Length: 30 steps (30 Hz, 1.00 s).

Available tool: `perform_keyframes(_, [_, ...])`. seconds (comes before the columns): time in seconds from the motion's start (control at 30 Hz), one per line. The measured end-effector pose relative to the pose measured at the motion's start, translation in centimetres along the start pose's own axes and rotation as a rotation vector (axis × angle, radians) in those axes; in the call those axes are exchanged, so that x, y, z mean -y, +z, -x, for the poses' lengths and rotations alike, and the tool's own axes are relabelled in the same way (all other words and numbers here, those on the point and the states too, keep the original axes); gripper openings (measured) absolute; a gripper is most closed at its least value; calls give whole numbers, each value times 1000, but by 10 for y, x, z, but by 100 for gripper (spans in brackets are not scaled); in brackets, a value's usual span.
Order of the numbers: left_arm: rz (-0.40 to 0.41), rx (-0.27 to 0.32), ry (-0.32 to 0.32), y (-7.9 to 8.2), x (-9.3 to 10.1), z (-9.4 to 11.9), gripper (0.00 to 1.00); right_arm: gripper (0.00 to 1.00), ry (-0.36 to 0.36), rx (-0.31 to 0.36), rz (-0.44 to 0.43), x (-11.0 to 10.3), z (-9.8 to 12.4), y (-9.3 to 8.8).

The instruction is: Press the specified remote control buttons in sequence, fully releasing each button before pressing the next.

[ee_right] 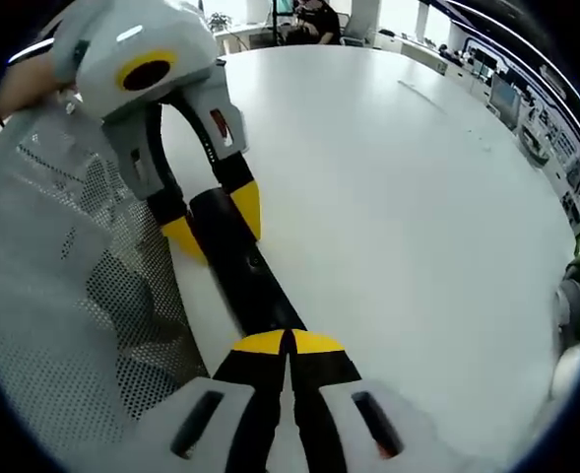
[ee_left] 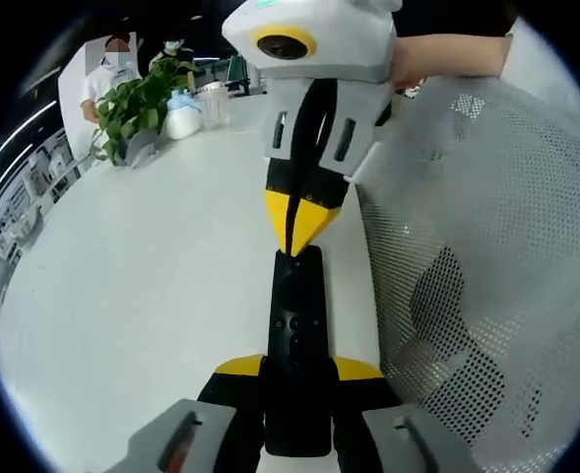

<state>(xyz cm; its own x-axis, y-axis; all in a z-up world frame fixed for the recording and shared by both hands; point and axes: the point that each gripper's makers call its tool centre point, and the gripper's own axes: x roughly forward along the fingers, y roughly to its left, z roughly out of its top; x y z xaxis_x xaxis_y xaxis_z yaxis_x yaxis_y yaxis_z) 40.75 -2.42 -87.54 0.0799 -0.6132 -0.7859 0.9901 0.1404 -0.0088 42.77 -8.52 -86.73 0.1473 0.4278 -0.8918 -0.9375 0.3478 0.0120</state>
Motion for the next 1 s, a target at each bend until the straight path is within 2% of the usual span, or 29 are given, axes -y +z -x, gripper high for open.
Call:
perform_keyframes(0.77, [23,1,3,0,-1,-1,24,0,-7,-24,45,-4,2,-6])
perform_keyframes(1.0, [23,2,5,1,0,0,24,0,-4,-16,31,-3,2,-6])
